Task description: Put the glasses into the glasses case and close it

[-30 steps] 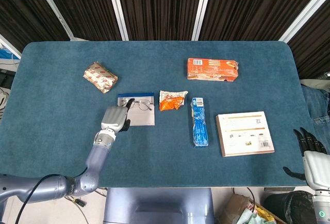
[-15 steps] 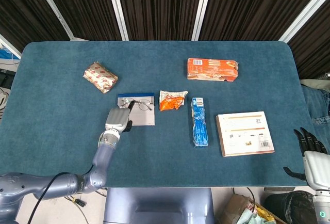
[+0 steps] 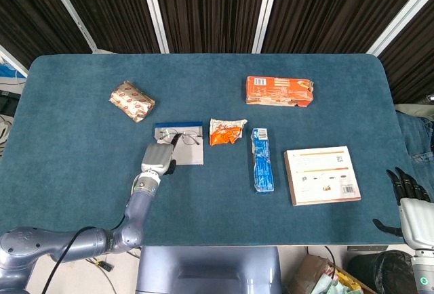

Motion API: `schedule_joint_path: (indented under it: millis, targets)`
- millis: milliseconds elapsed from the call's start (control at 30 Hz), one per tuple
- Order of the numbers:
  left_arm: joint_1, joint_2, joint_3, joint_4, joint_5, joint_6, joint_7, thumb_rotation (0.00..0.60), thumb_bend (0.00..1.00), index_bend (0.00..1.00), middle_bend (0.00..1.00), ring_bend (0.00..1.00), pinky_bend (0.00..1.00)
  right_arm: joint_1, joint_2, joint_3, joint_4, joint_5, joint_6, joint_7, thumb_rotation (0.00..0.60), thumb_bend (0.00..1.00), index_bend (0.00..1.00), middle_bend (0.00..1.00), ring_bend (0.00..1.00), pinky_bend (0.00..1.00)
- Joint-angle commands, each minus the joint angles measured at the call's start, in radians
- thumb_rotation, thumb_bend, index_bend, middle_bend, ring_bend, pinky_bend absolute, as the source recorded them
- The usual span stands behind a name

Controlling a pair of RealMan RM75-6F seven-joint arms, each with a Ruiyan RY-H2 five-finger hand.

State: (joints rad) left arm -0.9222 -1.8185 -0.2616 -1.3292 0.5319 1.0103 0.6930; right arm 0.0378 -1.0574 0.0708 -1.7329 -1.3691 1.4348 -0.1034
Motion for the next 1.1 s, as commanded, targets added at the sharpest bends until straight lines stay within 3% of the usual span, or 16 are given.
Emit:
schedule_joint_path:
  millis: [33, 1100]
  targets:
    - [-0.001, -0.002, -0.001, -0.001, -0.001, 0.000, 0.000, 0.600, 0.51, 0.00, 0.71, 0.72, 0.72, 0.000, 0.000, 0.000, 0.000, 0.001, 0.000, 0.000, 0.600, 0.20, 0.00, 0.00, 0.08, 0.16]
    - [-0.013, -0.031, -0.014, 0.051, -0.031, -0.001, 0.013, 0.600, 0.51, 0.00, 0.71, 0.72, 0.72, 0.000, 0.001, 0.001, -0.004, 0.008, -0.003, 0.000, 0.600, 0.20, 0.00, 0.00, 0.08, 0.16]
